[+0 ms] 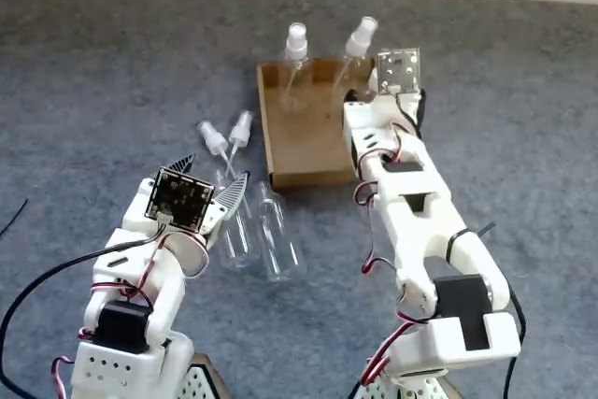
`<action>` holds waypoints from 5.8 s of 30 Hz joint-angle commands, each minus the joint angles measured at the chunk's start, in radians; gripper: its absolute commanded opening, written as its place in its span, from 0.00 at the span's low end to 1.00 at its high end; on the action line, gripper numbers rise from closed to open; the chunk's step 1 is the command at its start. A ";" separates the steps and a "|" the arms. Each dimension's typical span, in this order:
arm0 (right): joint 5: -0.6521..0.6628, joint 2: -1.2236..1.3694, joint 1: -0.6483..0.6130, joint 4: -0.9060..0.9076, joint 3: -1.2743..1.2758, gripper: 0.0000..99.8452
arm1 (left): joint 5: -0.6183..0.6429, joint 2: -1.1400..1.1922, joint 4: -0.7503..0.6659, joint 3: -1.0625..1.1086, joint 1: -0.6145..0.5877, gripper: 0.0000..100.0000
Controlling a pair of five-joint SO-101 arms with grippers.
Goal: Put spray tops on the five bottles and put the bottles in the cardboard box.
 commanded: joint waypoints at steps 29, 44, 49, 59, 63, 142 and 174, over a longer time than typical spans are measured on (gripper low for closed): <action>-0.106 0.058 -0.519 1.322 -0.581 0.35 | -0.009 0.728 0.150 -0.582 -0.535 0.25; -0.241 0.154 -0.568 1.262 -0.524 0.30 | -0.068 1.007 0.144 -0.743 -0.604 0.25; -0.292 0.151 -0.567 1.182 -0.429 0.08 | -0.068 1.046 0.150 -0.773 -0.604 0.25; -0.155 -0.074 -0.492 1.425 -0.378 0.00 | -0.064 1.201 0.163 -0.912 -0.581 0.25; 0.046 -0.289 -0.394 1.573 -0.377 0.00 | -0.023 1.333 0.318 -1.075 -0.460 0.25; 0.565 0.114 0.610 1.400 -0.631 0.32 | 0.109 1.926 1.086 -2.560 -0.183 0.05; 0.474 0.527 0.595 1.475 -0.984 0.20 | 0.000 0.917 0.779 -1.084 -0.018 0.06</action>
